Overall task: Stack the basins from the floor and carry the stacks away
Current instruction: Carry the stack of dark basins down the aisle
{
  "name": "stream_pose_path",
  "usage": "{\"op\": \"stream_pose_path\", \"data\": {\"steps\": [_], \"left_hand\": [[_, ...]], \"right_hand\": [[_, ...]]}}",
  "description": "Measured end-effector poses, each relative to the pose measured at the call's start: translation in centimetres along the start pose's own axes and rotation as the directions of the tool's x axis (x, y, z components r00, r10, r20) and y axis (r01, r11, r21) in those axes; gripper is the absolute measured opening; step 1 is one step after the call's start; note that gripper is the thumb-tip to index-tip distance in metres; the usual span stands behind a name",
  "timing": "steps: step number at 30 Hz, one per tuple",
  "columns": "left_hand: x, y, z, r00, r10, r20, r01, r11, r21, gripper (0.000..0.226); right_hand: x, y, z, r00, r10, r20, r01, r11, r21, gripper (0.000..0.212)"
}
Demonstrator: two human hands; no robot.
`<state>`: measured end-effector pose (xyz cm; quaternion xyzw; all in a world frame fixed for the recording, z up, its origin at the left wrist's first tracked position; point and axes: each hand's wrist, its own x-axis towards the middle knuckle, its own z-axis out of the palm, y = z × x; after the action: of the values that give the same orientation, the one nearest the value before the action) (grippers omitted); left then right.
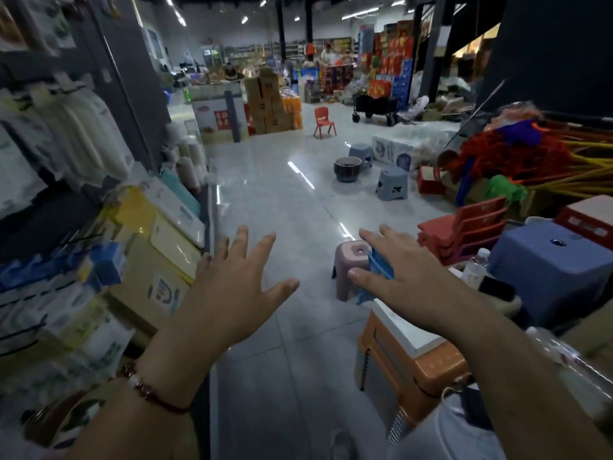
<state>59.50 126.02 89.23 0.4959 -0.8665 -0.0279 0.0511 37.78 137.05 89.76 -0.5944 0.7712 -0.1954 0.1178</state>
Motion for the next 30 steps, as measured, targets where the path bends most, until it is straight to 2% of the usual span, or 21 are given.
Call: {"op": "stream_pose_path", "data": {"steps": [8, 12, 19, 30], "left_hand": [[14.9, -1.2, 0.2, 0.998, 0.006, -0.068, -0.005, 1.0, 0.013, 0.085], [22.3, -1.6, 0.0, 0.993, -0.046, -0.112, 0.045, 0.999, -0.015, 0.086], [30.8, -2.8, 2.1, 0.997, -0.08, -0.024, 0.078, 0.993, -0.085, 0.087], [49.4, -7.3, 4.6, 1.0, -0.011, 0.023, 0.014, 0.992, -0.127, 0.087]], "right_hand": [[13.9, 3.0, -1.6, 0.998, -0.054, 0.017, 0.055, 0.998, -0.04, 0.074], [20.9, 3.7, -3.5, 0.996, -0.085, 0.037, 0.088, 0.994, -0.064, 0.074], [31.1, 5.1, -4.6, 0.992, -0.086, 0.093, 0.091, 0.994, -0.054, 0.074], [49.0, 5.9, -2.2, 0.996, 0.0, 0.086, 0.008, 0.996, -0.092, 0.075]]}}
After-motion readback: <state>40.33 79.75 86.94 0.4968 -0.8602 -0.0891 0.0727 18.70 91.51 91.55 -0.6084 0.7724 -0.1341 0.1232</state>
